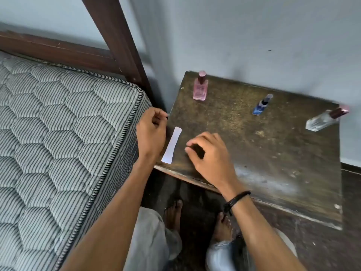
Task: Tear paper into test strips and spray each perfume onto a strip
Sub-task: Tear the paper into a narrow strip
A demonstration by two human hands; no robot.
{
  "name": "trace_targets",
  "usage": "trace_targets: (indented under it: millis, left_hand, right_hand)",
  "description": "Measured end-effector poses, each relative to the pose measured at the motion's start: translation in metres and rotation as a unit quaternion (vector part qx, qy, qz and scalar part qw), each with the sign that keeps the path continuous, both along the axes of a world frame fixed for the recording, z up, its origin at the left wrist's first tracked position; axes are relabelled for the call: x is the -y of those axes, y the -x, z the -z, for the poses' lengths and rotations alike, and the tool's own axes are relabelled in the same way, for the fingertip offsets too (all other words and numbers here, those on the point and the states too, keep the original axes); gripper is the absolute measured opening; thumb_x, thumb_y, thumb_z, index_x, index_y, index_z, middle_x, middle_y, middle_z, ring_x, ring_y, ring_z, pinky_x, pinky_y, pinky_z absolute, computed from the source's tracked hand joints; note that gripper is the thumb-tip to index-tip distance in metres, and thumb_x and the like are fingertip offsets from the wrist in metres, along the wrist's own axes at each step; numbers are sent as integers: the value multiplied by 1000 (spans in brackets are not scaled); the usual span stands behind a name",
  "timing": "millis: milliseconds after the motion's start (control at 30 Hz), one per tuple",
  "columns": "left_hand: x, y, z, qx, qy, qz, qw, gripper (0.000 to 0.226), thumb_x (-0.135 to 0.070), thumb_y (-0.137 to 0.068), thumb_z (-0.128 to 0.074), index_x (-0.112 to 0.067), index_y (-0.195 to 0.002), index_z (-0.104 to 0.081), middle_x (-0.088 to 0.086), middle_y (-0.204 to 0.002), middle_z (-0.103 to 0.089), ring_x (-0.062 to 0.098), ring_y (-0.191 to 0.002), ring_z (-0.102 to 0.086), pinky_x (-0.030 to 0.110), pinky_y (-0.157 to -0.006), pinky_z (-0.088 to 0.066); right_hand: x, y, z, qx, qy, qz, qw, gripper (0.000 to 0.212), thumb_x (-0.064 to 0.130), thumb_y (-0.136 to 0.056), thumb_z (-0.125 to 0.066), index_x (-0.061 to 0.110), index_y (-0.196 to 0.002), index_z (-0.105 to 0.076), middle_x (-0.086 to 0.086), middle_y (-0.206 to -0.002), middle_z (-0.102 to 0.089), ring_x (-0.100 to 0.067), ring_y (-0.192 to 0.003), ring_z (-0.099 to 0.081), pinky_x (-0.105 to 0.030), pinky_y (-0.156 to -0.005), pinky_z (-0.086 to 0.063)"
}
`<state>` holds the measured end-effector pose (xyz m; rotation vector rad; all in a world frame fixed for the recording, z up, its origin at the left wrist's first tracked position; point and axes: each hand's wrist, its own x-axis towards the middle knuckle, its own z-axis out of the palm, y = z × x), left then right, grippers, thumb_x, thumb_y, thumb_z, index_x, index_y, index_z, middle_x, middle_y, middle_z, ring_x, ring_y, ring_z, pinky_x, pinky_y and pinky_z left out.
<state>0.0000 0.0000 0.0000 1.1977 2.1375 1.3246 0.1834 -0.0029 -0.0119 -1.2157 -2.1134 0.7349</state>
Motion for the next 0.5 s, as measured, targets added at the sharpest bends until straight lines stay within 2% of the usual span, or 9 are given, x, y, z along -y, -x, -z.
trace_targets:
  millis: [100, 300, 400, 500]
  left_hand:
    - [-2, 8, 5, 33, -30, -21, 999, 21, -1, -87, -60, -21, -88, -66, -8, -88, -69, 0, -76, -62, 13, -71, -49]
    - [13, 18, 2, 111, -61, -19, 992, 28, 4, -85, -59, -23, -82, -69, -4, -87, -72, 9, -83, -66, 23, -80, -54]
    - [25, 18, 2, 133, -28, 0, 991, 23, 3, -87, -62, -18, -86, -71, -3, -89, -72, 4, -80, -64, 17, -74, -50]
    - [35, 18, 1, 112, 2, 33, 993, 21, 3, -87, -63, -16, -89, -73, -5, -90, -73, -3, -80, -66, 11, -75, -49]
  right_hand:
    - [7, 23, 15, 15, -1, -42, 999, 20, 28, -91, -77, 17, -106, -72, 5, -101, -62, -18, -95, -54, -39, -85, -50]
    - [17, 40, 29, 76, -27, -36, 996, 53, 54, -85, -76, 21, -126, -71, 5, -113, -59, -21, -102, -49, -40, -89, -44]
    - [17, 39, 29, 79, -19, -32, 996, 55, 55, -85, -76, 22, -128, -71, 6, -114, -56, -19, -105, -47, -38, -92, -42]
    - [15, 39, 30, 64, -6, -26, 998, 48, 52, -85, -77, 24, -123, -73, 8, -110, -56, -18, -105, -48, -36, -91, -41]
